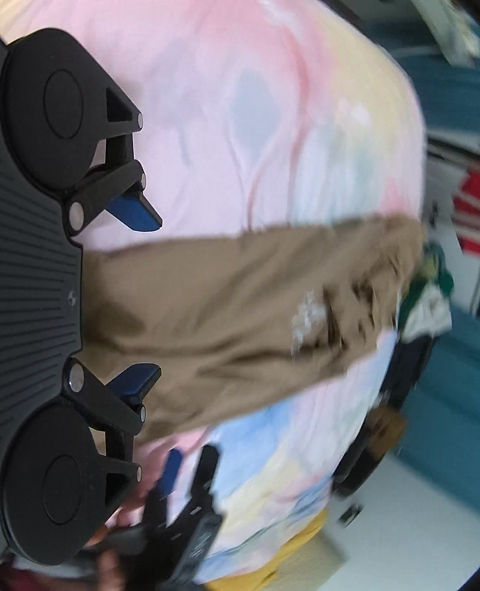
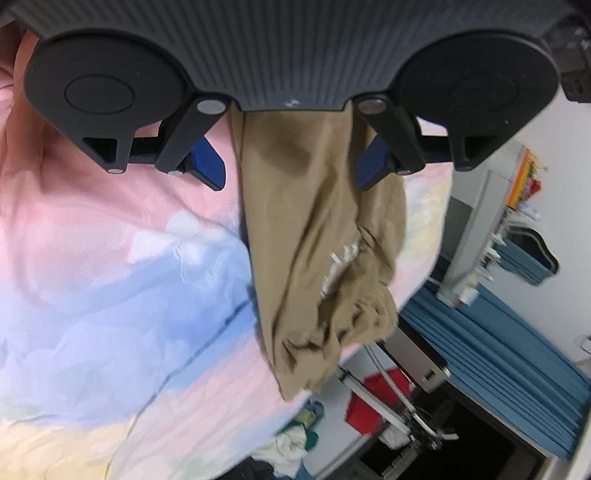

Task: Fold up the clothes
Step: 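Grasp the T-shirt hem with the left gripper while the right gripper grasps beside it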

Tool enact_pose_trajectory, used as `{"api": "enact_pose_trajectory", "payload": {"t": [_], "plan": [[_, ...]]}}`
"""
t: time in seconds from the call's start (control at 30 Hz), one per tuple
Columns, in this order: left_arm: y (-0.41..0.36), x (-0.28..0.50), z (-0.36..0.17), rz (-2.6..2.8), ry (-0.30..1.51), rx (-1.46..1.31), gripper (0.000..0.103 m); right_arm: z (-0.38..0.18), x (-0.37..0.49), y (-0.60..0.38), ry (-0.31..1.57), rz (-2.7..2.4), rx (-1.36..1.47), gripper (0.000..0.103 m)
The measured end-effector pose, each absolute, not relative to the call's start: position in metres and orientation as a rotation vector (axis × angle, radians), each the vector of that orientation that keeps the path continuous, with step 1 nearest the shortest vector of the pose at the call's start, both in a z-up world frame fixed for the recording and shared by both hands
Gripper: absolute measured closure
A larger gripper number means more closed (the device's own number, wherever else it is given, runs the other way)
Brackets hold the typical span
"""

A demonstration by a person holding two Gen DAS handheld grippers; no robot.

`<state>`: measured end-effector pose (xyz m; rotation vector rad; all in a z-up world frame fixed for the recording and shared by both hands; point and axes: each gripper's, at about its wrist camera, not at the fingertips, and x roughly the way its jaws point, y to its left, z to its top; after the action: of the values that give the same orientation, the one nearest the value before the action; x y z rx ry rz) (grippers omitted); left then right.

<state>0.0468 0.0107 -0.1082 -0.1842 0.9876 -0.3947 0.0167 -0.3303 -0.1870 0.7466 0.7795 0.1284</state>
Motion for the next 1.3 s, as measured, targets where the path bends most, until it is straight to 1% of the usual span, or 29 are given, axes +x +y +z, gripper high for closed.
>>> {"api": "enact_pose_trajectory", "payload": {"t": [0.13,0.27,0.37,0.47,0.5,0.53,0.63,0.67,0.7,0.73,0.77,0.8,0.87,0.93,1.0,1.03,1.07,1.1,1.2,1.3], "plan": [[0.023,0.06,-0.134,-0.359,1.067,-0.263,0.025,-0.197,0.025,-0.322,0.864,0.161,0.744,0.022],[0.024,0.056,-0.138,-0.452,1.094,-0.334,0.025,-0.209,0.032,-0.313,0.953,0.222,0.752,0.023],[0.024,0.053,-0.141,-0.521,1.114,-0.385,0.025,-0.217,0.036,-0.306,1.02,0.27,0.756,0.026],[0.019,0.046,-0.142,-0.564,1.138,-0.36,0.026,-0.216,0.03,-0.299,1.062,0.289,0.743,0.03],[0.018,0.045,-0.143,-0.577,1.15,-0.361,0.026,-0.215,0.028,-0.297,1.073,0.292,0.737,0.037],[0.017,0.043,-0.144,-0.589,1.163,-0.362,0.025,-0.215,0.026,-0.295,1.085,0.295,0.731,0.039],[0.016,0.039,-0.148,-0.62,1.188,-0.357,0.025,-0.213,0.02,-0.289,1.119,0.304,0.714,0.05],[0.015,0.039,-0.149,-0.626,1.192,-0.352,0.025,-0.211,0.018,-0.286,1.127,0.301,0.692,0.058],[0.014,0.039,-0.15,-0.63,1.194,-0.342,0.027,-0.208,0.016,-0.283,1.131,0.288,0.647,0.071],[0.012,0.039,-0.151,-0.634,1.196,-0.332,0.029,-0.205,0.015,-0.279,1.133,0.278,0.603,0.077],[0.011,0.039,-0.152,-0.637,1.197,-0.32,0.032,-0.2,0.012,-0.275,1.128,0.275,0.562,0.085],[0.009,0.036,-0.151,-0.64,1.193,-0.294,0.036,-0.194,0.007,-0.271,1.116,0.277,0.526,0.088],[0.007,0.031,-0.148,-0.661,1.186,-0.258,0.038,-0.182,-0.002,-0.265,1.089,0.282,0.46,0.091],[0.009,0.028,-0.146,-0.69,1.188,-0.272,0.05,-0.172,-0.011,-0.264,1.057,0.295,0.43,0.093],[0.012,0.027,-0.145,-0.682,1.187,-0.269,0.073,-0.166,-0.015,-0.268,1.037,0.311,0.45,0.093],[0.013,0.026,-0.145,-0.676,1.184,-0.265,0.079,-0.164,-0.016,-0.272,1.027,0.319,0.468,0.094],[0.016,0.027,-0.144,-0.678,1.177,-0.267,0.088,-0.162,-0.015,-0.278,1.017,0.323,0.498,0.094],[0.018,0.027,-0.141,-0.687,1.161,-0.266,0.091,-0.161,-0.014,-0.284,1.008,0.328,0.529,0.094],[0.033,0.028,-0.125,-0.682,1.113,-0.289,0.095,-0.156,-0.009,-0.298,0.981,0.34,0.609,0.094],[0.047,0.025,-0.102,-0.652,1.069,-0.34,0.096,-0.143,-0.005,-0.303,0.944,0.35,0.623,0.095]]}}
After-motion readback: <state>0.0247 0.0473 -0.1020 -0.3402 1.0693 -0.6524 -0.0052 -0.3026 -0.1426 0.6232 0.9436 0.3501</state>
